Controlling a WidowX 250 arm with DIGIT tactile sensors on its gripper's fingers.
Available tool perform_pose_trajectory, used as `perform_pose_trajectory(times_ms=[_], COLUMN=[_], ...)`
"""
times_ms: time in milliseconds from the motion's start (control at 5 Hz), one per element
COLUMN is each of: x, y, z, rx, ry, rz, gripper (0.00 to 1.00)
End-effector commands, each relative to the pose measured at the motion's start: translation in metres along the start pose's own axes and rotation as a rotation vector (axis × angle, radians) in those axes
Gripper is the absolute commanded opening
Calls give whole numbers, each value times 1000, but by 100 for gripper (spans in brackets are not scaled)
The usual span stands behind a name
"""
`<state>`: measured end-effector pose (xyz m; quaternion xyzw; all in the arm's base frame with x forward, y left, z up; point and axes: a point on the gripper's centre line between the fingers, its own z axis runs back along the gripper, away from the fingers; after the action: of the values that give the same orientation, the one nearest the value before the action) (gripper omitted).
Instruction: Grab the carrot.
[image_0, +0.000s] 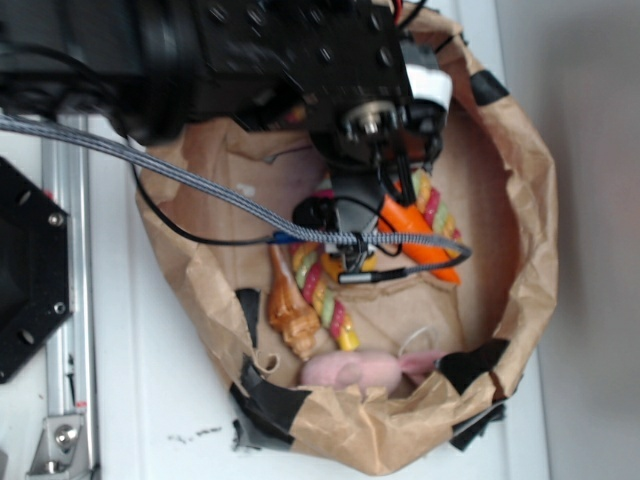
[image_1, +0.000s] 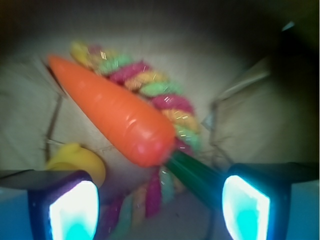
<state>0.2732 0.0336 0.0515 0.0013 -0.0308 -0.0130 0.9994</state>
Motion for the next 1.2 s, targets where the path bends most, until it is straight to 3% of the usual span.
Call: perform_pose_trajectory(times_ms=[0,400,600,800,1000], x=[39,26,19,12,7], y=[-15,-23,-18,-14,-9], z=[-20,-43,-32,10,60], rx=[66,88,59,-11,-103], ry=[-33,28,52,152,107], rz=[-22,-64,17,-21,12], gripper=[100,100,0,0,0])
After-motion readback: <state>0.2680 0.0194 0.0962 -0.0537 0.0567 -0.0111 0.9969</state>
